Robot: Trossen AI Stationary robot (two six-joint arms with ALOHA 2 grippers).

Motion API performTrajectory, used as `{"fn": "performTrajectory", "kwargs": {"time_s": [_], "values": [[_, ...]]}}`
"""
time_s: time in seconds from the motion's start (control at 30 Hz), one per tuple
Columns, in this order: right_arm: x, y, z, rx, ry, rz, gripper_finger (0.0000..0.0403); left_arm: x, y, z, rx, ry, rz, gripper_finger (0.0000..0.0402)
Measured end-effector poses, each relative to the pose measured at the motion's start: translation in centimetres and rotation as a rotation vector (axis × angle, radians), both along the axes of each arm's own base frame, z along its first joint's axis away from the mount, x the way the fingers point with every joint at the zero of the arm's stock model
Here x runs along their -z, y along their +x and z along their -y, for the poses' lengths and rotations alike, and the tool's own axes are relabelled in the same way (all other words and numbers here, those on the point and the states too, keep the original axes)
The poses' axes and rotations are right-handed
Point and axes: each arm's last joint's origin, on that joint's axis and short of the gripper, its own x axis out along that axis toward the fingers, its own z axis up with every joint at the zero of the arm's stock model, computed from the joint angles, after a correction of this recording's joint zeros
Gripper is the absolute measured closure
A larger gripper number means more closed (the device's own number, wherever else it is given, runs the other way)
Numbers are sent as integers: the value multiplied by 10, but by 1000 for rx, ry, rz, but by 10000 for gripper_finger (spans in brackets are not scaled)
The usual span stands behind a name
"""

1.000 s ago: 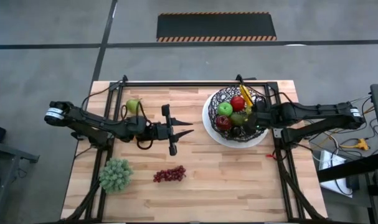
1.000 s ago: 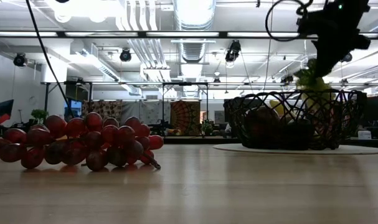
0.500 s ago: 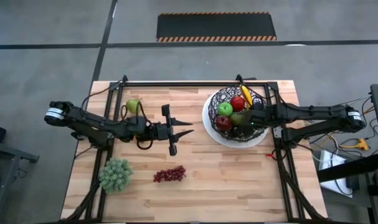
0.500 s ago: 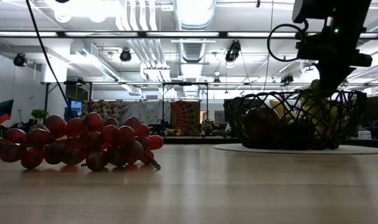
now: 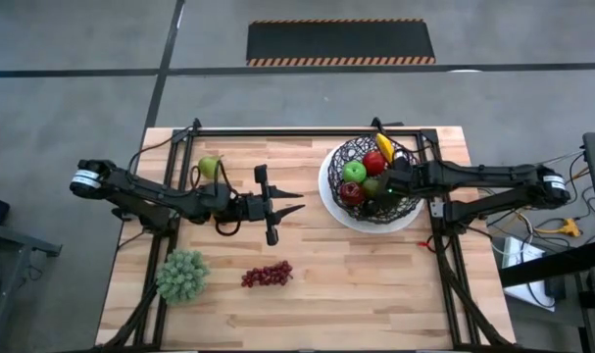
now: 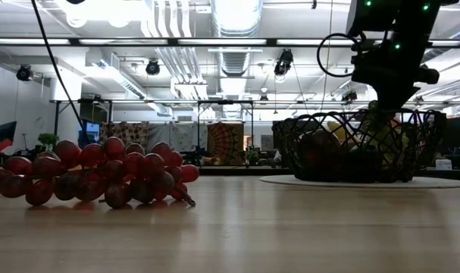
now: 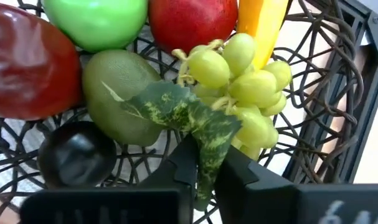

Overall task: Build produce basket
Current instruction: Put the green grapes into the wire basket, then put the yellow mango into the wire basket

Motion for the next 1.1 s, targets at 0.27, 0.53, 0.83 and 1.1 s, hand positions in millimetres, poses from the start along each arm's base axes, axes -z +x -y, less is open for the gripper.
{"fn": "performTrajectory", "kwargs": {"time_s": [0.27,0.53,0.83,1.1], "values": [[5,6,2,-4,-43,-41,298,0,0,0,0,0,0,320],[2,8,3,-21,-69,-37,245,0,0,0,0,0,0,320],[-8,19,5,-91,-102,40,219,0,0,0,0,0,0,320],[-22,24,6,-116,-119,79,220,0,0,0,0,0,0,320]]}}
